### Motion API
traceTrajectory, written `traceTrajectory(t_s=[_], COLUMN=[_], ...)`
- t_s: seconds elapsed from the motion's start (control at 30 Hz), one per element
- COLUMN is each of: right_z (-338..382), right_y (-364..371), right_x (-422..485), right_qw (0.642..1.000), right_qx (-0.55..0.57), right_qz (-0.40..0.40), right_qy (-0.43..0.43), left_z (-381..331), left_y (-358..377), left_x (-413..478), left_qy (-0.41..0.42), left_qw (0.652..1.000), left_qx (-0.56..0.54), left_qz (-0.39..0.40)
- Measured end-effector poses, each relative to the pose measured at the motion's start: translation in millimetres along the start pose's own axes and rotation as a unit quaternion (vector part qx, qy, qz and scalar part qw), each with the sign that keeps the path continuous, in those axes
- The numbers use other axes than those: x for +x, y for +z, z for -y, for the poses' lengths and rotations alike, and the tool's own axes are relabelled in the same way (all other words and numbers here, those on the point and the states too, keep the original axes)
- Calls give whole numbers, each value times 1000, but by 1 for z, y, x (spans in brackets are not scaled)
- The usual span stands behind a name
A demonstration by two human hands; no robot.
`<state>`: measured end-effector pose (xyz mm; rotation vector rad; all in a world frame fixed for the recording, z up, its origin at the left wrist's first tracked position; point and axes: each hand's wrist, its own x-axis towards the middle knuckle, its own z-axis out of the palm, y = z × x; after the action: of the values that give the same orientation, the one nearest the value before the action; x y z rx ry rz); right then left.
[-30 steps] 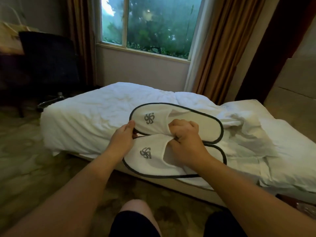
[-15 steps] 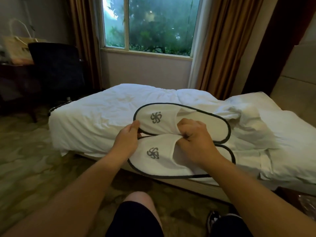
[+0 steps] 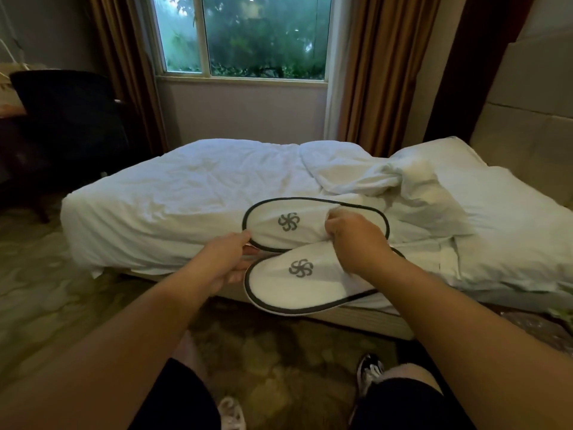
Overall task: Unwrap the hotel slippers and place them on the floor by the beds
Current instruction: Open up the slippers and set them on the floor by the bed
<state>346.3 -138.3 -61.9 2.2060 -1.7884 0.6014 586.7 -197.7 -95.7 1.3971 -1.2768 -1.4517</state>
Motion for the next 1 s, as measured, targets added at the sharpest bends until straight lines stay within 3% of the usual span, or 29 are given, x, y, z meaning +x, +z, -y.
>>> traceTrajectory(t_s=[0.2, 0.37, 0.57, 0.87, 1.0], right_z=[-18, -14, -8, 10, 14], right_y=[41, 107, 192, 306, 361], right_x=[6, 8, 19, 49, 55], right_qw=[981, 951, 911, 786, 762], right_qx=[76, 85, 94, 139, 111], right_qz=[137, 276, 378, 580, 622], right_qy=[111, 112, 136, 167, 137], left_z=[43, 104, 155, 243, 284], left_y=[9, -2, -33, -37, -24], left_x=[11, 29, 67, 101, 111], left_qy=[-110, -226, -311, -412, -463], left_qw=[992, 972, 949, 886, 842], left_qx=[-56, -68, -56, -183, -231], left_qz=[12, -18, -16, -111, -154])
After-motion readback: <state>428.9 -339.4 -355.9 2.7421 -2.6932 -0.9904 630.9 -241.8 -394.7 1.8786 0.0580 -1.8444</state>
